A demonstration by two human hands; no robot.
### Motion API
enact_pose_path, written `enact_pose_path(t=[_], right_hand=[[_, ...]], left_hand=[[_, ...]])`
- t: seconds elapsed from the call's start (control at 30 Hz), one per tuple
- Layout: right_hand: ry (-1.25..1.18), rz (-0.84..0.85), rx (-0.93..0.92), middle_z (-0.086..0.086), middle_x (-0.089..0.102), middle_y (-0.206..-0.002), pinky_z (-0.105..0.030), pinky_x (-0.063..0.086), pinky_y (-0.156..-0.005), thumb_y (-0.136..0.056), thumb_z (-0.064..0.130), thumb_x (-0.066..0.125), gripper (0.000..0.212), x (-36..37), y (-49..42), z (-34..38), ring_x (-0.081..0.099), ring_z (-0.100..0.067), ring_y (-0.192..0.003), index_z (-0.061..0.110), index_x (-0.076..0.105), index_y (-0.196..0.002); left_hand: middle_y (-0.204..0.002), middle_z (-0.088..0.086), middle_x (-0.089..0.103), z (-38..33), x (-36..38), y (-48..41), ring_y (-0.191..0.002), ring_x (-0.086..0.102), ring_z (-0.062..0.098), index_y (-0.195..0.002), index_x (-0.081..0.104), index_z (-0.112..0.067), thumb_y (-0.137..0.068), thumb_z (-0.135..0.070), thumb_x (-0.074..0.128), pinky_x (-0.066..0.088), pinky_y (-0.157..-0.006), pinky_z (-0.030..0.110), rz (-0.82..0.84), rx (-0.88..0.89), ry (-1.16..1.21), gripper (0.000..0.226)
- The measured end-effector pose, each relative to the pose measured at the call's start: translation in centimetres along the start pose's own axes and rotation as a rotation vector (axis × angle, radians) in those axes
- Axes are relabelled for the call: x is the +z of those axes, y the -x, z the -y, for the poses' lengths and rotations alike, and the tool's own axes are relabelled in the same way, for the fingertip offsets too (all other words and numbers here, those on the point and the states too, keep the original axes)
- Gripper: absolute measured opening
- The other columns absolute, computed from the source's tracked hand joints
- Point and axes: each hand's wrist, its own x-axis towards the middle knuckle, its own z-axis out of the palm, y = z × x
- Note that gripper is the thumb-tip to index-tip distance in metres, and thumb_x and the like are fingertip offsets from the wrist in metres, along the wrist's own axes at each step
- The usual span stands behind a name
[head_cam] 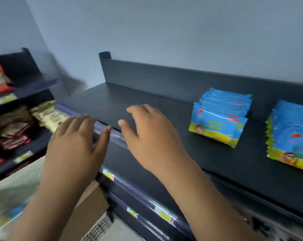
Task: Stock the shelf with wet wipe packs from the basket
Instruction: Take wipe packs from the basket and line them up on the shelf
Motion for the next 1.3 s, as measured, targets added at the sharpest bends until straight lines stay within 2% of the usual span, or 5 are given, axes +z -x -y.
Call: enact_pose_path(t=[0.37,0.6,0.8,0.93,1.3], right_hand=[[-0.181,0.353,-0.263,0.003,0.063,-0.116,-0.036,0.051,-0.083,-0.103,0.046,0.046,0.036,20.9,-6.5,12.4,0.055,-0.018,-0.109,0.018,0.062,-0.12],[-0.178,0.621,-0.397,-0.001,0.062,-0.116,-0.038,0.05,-0.078,-0.103,0.046,0.043,0.038,33.2,-9.8,15.7,0.056,-0.023,-0.106,0.017,0.061,-0.12],[-0.235,0.825,-0.349,0.002,0.064,-0.113,-0.042,0.055,-0.082,-0.103,0.044,0.046,0.033,42.7,-11.9,16.4,0.059,-0.019,-0.102,0.019,0.062,-0.118],[-0.224,0.967,-0.186,-0.003,0.066,-0.114,-0.04,0.054,-0.084,-0.102,0.039,0.05,0.032,50.0,-12.2,15.2,0.063,-0.023,-0.102,0.015,0.065,-0.116],[0.109,1.202,0.12,-0.002,0.047,-0.073,-0.031,0.03,-0.052,-0.094,0.034,0.055,0.031,69.1,-10.0,15.7,0.057,-0.029,-0.077,0.02,0.039,-0.071]], left_hand=[[-0.143,0.012,0.06,22.4,1.5,4.2,-0.137,0.049,0.036,-0.133,0.061,-0.012,-0.097,-0.067,0.03,0.043,-0.111,0.054,0.205,-0.47,-0.191,0.072],[-0.145,0.012,0.058,30.7,6.8,4.2,-0.138,0.045,0.034,-0.135,0.062,-0.009,-0.101,-0.048,0.05,0.04,-0.111,0.047,0.299,-0.726,-0.145,0.053],[-0.119,0.009,0.071,39.4,13.2,6.1,-0.102,0.064,0.031,-0.121,0.069,-0.014,-0.1,-0.028,0.06,0.045,-0.079,0.034,0.26,-1.064,0.141,0.027],[-0.111,0.014,0.07,45.6,16.9,7.6,-0.093,0.064,0.033,-0.122,0.068,-0.013,-0.099,-0.023,0.059,0.05,-0.079,0.037,0.312,-1.264,0.195,0.027],[-0.133,0.017,0.059,60.6,28.7,12.9,-0.12,0.058,0.038,-0.134,0.058,-0.011,-0.091,-0.015,0.063,0.05,-0.097,0.04,0.853,-1.094,0.104,0.043]])
